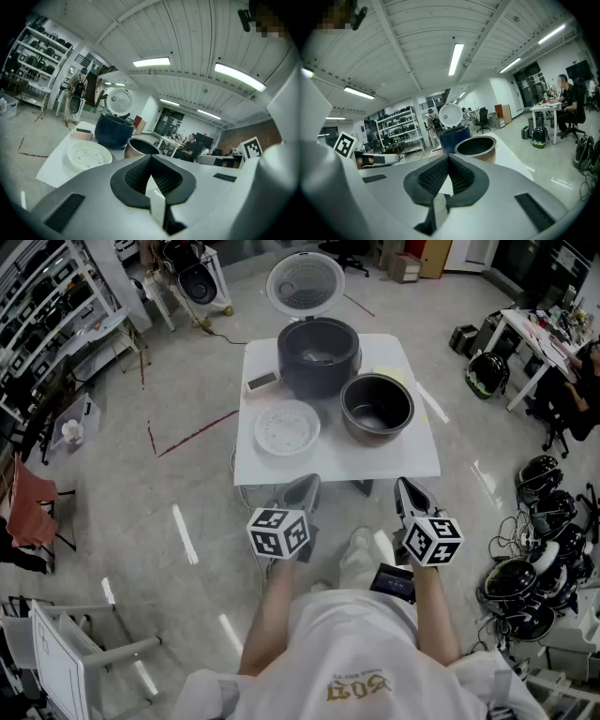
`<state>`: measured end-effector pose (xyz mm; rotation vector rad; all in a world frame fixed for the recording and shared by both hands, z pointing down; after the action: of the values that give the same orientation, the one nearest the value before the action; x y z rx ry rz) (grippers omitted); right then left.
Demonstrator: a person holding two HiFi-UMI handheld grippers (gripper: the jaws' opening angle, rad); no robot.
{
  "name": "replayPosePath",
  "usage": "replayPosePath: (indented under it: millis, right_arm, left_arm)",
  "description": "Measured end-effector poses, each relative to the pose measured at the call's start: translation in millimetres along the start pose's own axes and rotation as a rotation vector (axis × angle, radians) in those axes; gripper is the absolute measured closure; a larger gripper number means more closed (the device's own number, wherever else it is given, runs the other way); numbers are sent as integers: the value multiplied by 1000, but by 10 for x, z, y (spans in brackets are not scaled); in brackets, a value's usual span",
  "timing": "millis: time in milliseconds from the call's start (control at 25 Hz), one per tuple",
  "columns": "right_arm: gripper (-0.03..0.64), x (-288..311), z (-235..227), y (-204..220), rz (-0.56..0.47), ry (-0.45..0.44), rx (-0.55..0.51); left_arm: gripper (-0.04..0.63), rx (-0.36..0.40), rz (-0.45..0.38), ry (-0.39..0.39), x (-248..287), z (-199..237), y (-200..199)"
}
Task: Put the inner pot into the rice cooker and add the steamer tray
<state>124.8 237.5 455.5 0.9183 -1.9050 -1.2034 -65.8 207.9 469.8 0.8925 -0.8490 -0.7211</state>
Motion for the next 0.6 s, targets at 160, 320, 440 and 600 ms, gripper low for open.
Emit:
replayPosePath:
  millis: [160,320,440,600]
  right_arm:
    - [607,-21,-30,-32,-4,-7,11]
    - [607,-69,-41,-30,-6,-10,29]
    - [607,-121,-53,-32,-47,-55,132]
    - [431,-125,-154,-57,-89,-137,301]
  left_arm:
    - [580,-8,5,13,14,-56,-27]
    - [580,-22,14,35,13,-108,-27]
    - [570,-38,19,48,24,-137,3]
    - [351,-81,25,41,154,-125,13]
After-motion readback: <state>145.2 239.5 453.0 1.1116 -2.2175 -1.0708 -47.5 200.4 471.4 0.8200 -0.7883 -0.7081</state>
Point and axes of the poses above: the fingertips, and each gripper's own axes: x forward along the fingers, z to its left, y out of its underside, the point moved 1 cm from there along -x, backward along the fingers, and after that the axes turned 12 degrees about -y, right-handed, at the moved point
